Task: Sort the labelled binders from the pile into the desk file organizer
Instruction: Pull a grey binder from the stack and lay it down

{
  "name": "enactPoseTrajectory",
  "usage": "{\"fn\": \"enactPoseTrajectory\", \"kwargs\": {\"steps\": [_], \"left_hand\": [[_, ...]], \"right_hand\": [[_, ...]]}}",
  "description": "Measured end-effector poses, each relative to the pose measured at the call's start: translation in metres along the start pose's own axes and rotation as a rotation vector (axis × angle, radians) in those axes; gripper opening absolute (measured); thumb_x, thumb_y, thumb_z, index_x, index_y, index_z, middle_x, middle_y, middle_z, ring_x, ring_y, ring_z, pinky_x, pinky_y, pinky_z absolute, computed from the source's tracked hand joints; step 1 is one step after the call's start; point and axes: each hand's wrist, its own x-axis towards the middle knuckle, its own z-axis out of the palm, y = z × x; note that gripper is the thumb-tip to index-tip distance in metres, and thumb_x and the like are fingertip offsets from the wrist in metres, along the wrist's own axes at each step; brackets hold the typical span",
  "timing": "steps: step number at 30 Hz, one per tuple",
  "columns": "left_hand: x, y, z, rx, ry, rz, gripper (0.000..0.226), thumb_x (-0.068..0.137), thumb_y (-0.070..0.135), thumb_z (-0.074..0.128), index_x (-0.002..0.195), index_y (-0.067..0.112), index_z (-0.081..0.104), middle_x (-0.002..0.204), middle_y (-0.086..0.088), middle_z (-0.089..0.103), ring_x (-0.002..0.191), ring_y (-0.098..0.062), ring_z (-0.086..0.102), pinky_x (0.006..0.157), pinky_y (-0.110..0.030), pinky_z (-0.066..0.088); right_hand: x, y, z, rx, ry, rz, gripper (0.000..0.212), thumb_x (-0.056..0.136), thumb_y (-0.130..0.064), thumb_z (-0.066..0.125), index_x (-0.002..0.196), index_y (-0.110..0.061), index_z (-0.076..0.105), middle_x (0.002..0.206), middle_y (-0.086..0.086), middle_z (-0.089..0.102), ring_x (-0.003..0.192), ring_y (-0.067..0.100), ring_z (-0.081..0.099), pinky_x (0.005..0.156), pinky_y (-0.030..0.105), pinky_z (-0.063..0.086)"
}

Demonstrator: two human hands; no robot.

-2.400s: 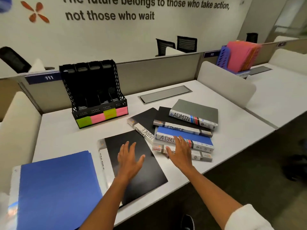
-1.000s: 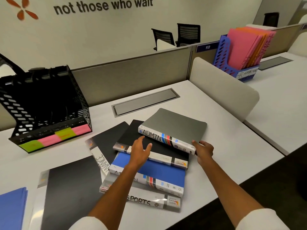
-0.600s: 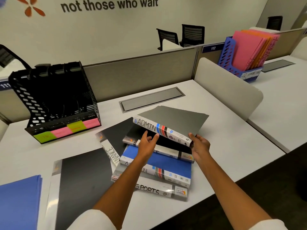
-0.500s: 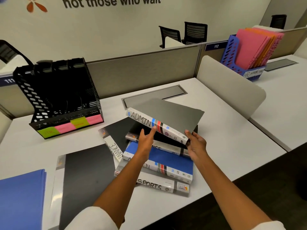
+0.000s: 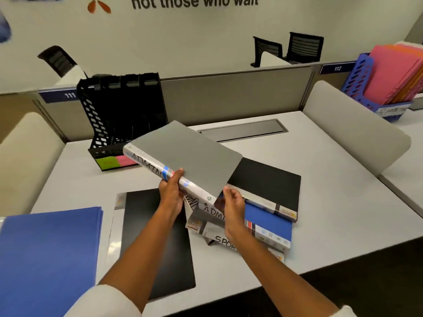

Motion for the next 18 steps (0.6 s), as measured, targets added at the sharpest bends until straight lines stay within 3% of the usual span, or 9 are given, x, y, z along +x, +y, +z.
{"fn": "enactPoseTrajectory", "kwargs": {"steps": [2,4,7,10,14,18], "left_hand": [[0.005,0.019,-0.016,-0.013,0.038,0.038,0.022,0.080,0.007,0.074,0.090,0.013,0.056,0.070,0.001,0.057,0.054,-0.007,0.062,0.053,-0.023,0.054],[0.007,0.036,-0.030,-0.030,0.073,0.072,0.021,0.079,0.006,0.074,0.088,0.013,0.057,0.071,0.001,0.057,0.053,-0.005,0.062,0.052,-0.020,0.053],[0.010,0.054,-0.047,-0.005,0.110,0.124,0.020,0.079,0.005,0.073,0.084,0.014,0.056,0.069,0.002,0.054,0.052,-0.005,0.060,0.050,-0.019,0.050],[0.010,0.065,-0.059,0.050,0.132,0.156,0.019,0.079,0.006,0.073,0.086,0.014,0.056,0.068,0.003,0.052,0.057,-0.008,0.056,0.051,-0.019,0.049],[0.010,0.067,-0.070,0.107,0.153,0.174,0.020,0.080,0.009,0.072,0.086,0.016,0.054,0.066,0.005,0.047,0.060,-0.008,0.050,0.055,-0.022,0.046],[0.010,0.060,-0.078,0.162,0.166,0.154,0.020,0.079,0.013,0.072,0.083,0.016,0.053,0.065,0.004,0.044,0.060,-0.010,0.046,0.059,-0.025,0.042]], "right_hand": [[-0.011,0.012,0.010,-0.099,0.046,0.010,0.010,0.099,-0.036,0.049,0.098,-0.029,0.056,0.090,0.001,0.064,0.081,0.014,0.065,0.066,0.026,0.052],[-0.021,0.027,0.015,-0.250,-0.069,0.010,0.012,0.101,-0.031,0.044,0.098,-0.030,0.056,0.092,0.000,0.065,0.083,0.014,0.066,0.065,0.022,0.051],[-0.033,0.056,0.019,-0.527,-0.386,-0.016,0.018,0.100,-0.022,0.046,0.108,-0.026,0.062,0.106,-0.002,0.067,0.098,0.015,0.065,0.083,0.021,0.052],[-0.036,0.077,0.020,-0.799,-0.582,-0.083,0.033,0.101,-0.025,0.044,0.133,-0.021,0.053,0.127,-0.002,0.060,0.117,0.015,0.056,0.098,0.022,0.043],[-0.028,0.097,0.021,-1.097,-0.736,-0.208,0.049,0.102,-0.026,0.039,0.150,-0.017,0.031,0.155,0.004,0.033,0.143,0.022,0.030,0.119,0.034,0.023],[-0.018,0.106,0.021,-1.172,-0.780,-0.311,0.058,0.102,-0.028,0.036,0.154,-0.014,0.014,0.161,0.007,0.018,0.148,0.021,0.017,0.119,0.028,0.012]]}}
